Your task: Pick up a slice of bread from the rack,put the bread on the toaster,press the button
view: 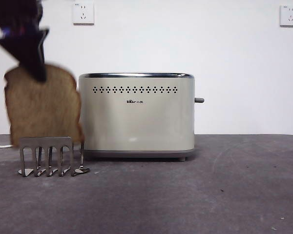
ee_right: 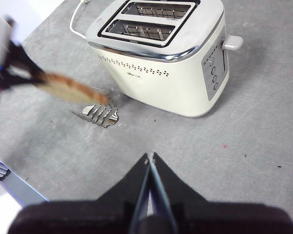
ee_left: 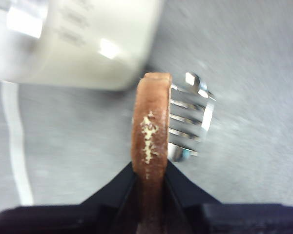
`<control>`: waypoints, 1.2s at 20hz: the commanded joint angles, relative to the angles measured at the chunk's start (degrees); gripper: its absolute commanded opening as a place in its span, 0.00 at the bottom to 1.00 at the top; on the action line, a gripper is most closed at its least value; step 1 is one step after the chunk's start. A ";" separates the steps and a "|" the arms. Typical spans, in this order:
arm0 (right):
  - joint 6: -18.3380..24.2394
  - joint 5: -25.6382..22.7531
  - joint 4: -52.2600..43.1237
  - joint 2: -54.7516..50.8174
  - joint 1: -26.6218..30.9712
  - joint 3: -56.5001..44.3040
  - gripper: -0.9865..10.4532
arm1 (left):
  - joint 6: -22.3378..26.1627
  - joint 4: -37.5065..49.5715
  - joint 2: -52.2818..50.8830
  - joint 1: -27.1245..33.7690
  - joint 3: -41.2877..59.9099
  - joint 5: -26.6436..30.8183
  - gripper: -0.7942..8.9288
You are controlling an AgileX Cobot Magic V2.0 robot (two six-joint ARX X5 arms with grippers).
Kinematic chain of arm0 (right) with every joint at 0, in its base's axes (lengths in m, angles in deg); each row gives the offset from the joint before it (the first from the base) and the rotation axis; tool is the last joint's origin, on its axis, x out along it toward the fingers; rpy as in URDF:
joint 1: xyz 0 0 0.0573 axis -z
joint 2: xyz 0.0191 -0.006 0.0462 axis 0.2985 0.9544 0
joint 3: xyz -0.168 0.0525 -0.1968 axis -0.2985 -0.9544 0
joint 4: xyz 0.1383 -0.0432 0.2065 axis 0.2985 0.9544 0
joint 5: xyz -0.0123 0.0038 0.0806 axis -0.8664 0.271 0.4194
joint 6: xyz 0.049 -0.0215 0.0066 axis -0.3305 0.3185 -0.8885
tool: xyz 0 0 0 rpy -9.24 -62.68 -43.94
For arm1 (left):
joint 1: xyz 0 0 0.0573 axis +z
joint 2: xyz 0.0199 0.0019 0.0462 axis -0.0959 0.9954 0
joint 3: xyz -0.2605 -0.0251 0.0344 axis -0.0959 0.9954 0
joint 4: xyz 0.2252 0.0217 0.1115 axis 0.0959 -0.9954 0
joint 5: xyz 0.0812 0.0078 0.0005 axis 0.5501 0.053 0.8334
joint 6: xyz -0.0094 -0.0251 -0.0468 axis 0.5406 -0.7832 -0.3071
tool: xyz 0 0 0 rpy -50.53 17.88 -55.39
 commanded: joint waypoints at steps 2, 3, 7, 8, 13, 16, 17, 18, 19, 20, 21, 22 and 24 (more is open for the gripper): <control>0.50 0.09 -0.20 0.48 -0.15 0.15 0.08 | 0.26 -6.27 -1.38 -1.42 -8.59 -2.40 0.07; 0.50 0.09 -0.20 0.72 -0.15 0.15 0.08 | 0.24 -8.00 -1.38 -2.01 -11.47 -2.99 0.07; 0.50 0.09 -0.20 2.08 -0.15 0.15 0.08 | 0.33 -5.97 -1.36 -4.00 -20.65 -2.89 0.07; 0.50 0.09 -0.20 2.38 -0.15 0.15 0.08 | 0.46 -4.48 -1.36 -4.33 -22.03 -2.89 0.07; 0.50 0.11 -0.20 3.85 -0.15 0.15 0.08 | 5.16 0.24 1.62 -5.38 -27.74 -2.84 0.07; 0.48 0.11 -0.20 4.28 -0.15 0.15 0.08 | 6.60 0.87 5.95 -5.35 -30.10 -2.86 0.07; 0.50 0.11 -0.20 4.31 -0.15 0.15 0.08 | 6.93 1.46 7.39 -5.35 -30.27 -2.91 0.07; 0.50 0.11 -0.20 4.31 -0.15 0.15 0.08 | 7.87 1.64 8.81 -5.35 -30.29 -2.91 0.07; 0.50 0.11 -0.20 4.31 -0.15 0.15 0.08 | 8.39 1.68 10.16 -5.35 -30.29 -2.89 0.07; 0.50 0.11 -0.20 4.31 -0.15 0.15 0.08 | 8.39 1.84 11.43 -5.38 -30.29 -2.95 0.07; 0.52 0.11 -0.20 4.31 -0.15 0.15 0.08 | 8.39 2.16 12.55 -5.40 -30.29 -3.06 0.07; 0.55 0.11 -0.20 4.31 -0.15 0.15 0.08 | 8.41 2.62 13.46 -5.62 -30.29 -3.06 0.07; 0.70 0.11 -0.20 4.31 -0.15 0.15 0.08 | 9.31 3.34 14.75 -6.05 -30.29 -3.17 0.07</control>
